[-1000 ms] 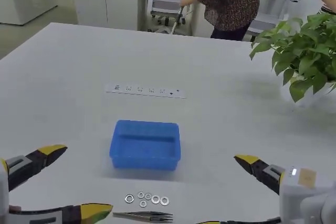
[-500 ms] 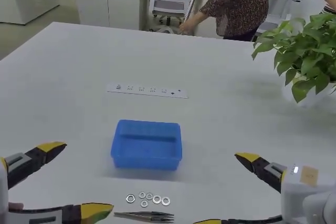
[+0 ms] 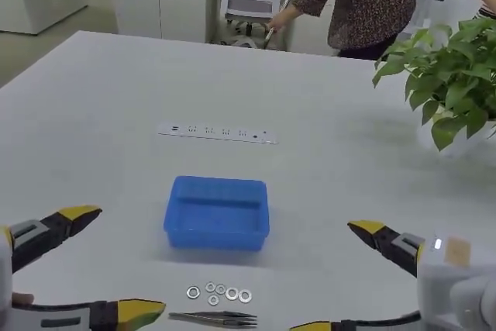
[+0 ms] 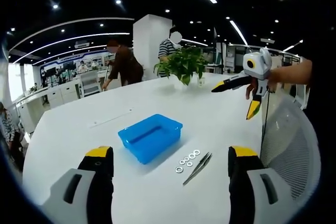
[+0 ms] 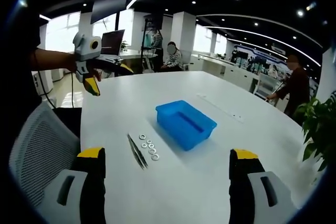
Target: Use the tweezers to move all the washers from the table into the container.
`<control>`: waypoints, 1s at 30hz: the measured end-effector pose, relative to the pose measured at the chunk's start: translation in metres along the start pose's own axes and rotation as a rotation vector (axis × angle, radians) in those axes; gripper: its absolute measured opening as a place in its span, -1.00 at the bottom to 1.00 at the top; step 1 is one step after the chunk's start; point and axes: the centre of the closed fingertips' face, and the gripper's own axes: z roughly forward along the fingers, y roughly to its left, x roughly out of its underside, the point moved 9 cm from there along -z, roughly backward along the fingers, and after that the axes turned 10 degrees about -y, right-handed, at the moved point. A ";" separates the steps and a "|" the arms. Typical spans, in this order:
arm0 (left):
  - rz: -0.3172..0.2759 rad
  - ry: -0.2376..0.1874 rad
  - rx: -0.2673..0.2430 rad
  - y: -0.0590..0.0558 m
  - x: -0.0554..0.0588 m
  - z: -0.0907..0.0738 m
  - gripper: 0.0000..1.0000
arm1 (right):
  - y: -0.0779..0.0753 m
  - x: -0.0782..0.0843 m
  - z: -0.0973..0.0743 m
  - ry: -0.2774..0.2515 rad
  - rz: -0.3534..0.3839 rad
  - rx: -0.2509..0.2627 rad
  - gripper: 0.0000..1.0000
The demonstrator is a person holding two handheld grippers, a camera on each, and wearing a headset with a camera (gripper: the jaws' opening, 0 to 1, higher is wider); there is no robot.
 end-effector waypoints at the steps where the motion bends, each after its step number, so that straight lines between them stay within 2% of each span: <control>1: 0.002 0.006 0.007 0.001 0.000 0.001 0.92 | -0.001 -0.001 0.000 0.002 -0.003 -0.003 0.99; 7: 0.013 0.033 0.038 0.007 -0.001 0.004 0.87 | -0.009 -0.003 0.002 0.013 -0.026 -0.028 0.94; 14: 0.040 0.062 0.082 0.010 -0.002 0.009 0.72 | -0.013 -0.004 0.007 0.027 -0.050 -0.067 0.82; 22: 0.067 0.098 0.141 0.011 0.001 0.019 0.48 | -0.015 -0.004 0.017 0.055 -0.090 -0.143 0.63; 30: 0.095 0.140 0.196 0.010 0.006 0.030 0.33 | -0.016 -0.002 0.029 0.076 -0.129 -0.223 0.38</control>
